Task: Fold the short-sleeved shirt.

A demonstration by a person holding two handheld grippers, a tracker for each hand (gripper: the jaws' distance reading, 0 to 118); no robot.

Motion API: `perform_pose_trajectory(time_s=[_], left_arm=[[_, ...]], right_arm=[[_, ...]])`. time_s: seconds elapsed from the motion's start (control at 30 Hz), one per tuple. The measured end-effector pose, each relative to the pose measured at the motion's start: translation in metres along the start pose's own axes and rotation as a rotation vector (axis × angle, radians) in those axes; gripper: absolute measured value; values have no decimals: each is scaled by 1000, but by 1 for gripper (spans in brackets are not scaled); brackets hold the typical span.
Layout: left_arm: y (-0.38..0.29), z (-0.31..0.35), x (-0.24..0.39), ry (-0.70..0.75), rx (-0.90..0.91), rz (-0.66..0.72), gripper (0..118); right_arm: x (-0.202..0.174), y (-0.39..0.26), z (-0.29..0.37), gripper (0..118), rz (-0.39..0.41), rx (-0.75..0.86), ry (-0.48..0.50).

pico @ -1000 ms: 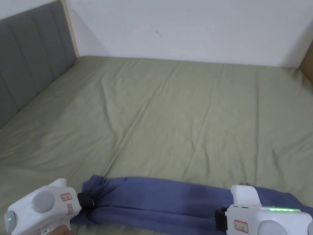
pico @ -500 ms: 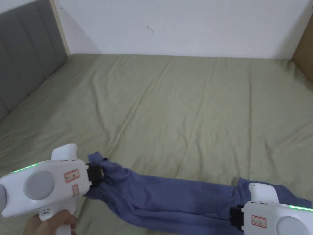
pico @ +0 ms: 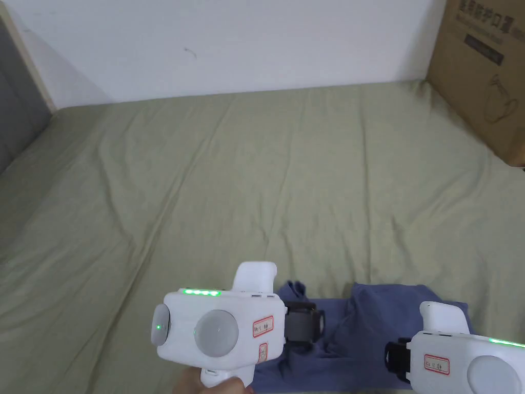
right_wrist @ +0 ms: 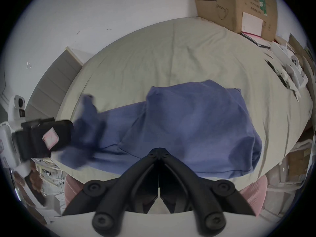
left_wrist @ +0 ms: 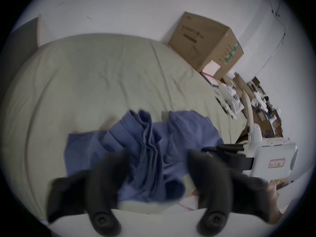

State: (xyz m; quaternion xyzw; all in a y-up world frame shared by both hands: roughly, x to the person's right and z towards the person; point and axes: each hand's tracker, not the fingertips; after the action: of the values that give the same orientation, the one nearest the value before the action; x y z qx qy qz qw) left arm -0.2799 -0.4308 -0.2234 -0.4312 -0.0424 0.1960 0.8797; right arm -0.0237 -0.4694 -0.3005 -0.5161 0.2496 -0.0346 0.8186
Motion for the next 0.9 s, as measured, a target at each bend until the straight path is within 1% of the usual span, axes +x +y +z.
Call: perform_pose_trajectory(time_s=[0.03, 0.1, 0.13, 0.17, 0.2, 0.23, 0.27, 0.33, 0.37, 0.47, 0.53, 0.63, 0.77, 0.9], left_arm=[[-2, -2, 2, -16, 0, -1, 105], [-5, 1, -3, -28, 21, 2, 88], [-4, 3, -7, -31, 19, 25, 71], [-3, 4, -12, -25, 15, 64, 71], [-4, 7, -20, -10, 16, 98, 63], [-4, 8, -28, 7, 31, 123, 42], [-5, 8, -33, 45, 54, 137, 0], [-5, 10, -46, 145, 35, 164, 0], [-6, 10, -50, 158, 40, 168, 0], [-9, 3, -55, 107, 24, 204, 0], [-10, -7, -51, 100, 2, 206, 0], [-16, -33, -36, 110, -58, 177, 0], [-25, -68, -12, 45, -164, 122, 0], [-26, -77, 4, 106, -160, 87, 0]], right_arm=[[4, -1, 2, 0, -11, -1, 0], [10, -2, 6, 0, -24, 0, -7], [12, -3, 8, 0, -25, 4, -13], [13, -3, 10, 0, -23, 7, -15], [14, -3, 10, 0, -22, 7, -17], [14, -4, 11, 0, -23, 7, -19], [13, -4, 12, 0, -23, 12, -21], [12, -5, 13, 0, -23, 17, -17], [12, -6, 13, 0, -24, 19, -13], [10, -6, 6, 0, -28, 11, 0], [8, -7, 2, 0, -32, 4, 0], [6, -9, 0, 0, -34, -9, 20], [7, -12, 1, 0, -17, -15, 34], [13, -13, 3, 0, -39, -14, 35]])
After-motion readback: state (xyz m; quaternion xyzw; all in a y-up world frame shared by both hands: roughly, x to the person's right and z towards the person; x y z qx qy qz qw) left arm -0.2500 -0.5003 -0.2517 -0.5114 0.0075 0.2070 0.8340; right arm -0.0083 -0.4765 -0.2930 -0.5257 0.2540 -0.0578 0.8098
